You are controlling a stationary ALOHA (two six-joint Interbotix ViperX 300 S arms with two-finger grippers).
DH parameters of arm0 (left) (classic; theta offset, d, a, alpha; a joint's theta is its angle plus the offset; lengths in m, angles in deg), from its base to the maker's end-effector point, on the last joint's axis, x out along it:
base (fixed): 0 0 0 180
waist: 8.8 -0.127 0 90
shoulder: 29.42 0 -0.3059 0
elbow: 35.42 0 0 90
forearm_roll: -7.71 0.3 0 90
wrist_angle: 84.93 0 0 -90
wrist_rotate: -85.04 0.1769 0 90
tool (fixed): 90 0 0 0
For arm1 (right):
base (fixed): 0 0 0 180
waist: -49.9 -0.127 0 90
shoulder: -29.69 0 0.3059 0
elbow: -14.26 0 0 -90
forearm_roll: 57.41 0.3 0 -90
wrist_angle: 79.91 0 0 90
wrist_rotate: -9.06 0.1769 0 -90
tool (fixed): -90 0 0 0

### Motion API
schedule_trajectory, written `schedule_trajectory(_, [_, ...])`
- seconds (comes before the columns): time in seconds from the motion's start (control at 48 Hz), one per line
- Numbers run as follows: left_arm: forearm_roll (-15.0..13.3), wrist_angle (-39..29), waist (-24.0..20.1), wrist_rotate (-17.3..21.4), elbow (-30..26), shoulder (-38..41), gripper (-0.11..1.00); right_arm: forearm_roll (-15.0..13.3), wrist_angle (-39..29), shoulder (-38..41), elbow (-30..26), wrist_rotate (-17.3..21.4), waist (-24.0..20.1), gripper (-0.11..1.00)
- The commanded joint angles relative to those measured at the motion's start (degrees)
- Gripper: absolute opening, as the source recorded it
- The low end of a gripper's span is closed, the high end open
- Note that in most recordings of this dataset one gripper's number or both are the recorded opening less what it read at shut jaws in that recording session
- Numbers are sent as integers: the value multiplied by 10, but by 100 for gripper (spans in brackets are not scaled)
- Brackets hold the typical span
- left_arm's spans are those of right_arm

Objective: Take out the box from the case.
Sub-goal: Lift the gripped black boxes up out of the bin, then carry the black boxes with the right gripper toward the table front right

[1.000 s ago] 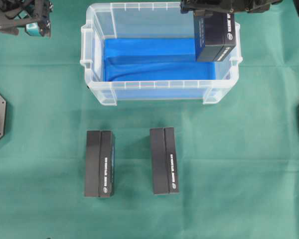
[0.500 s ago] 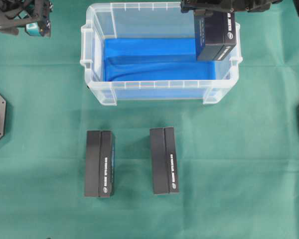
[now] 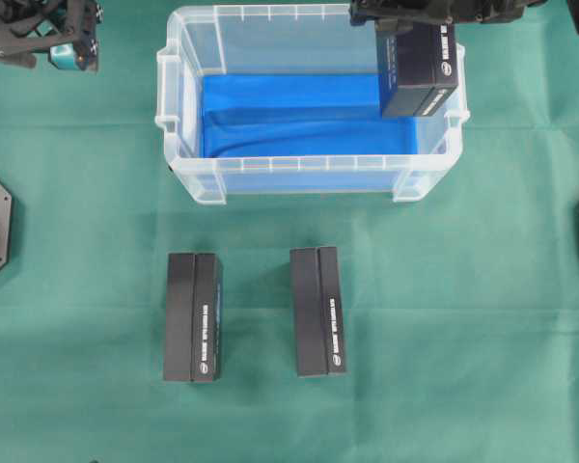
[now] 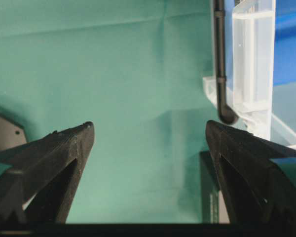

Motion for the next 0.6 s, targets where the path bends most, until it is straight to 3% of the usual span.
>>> schedule_trajectory(0.0, [-1, 3, 2, 1, -6, -7, 93, -6, -2, -16, -15, 0, -7, 67])
schedule_trajectory(0.271, [-1, -1, 2, 1, -6, -8, 93, -12, -26, -13, -15, 6, -38, 67])
schedule_trajectory(0.583, [-1, -5, 2, -4, -5, -9, 93, -19, -53, -11, -14, 44, -93, 67])
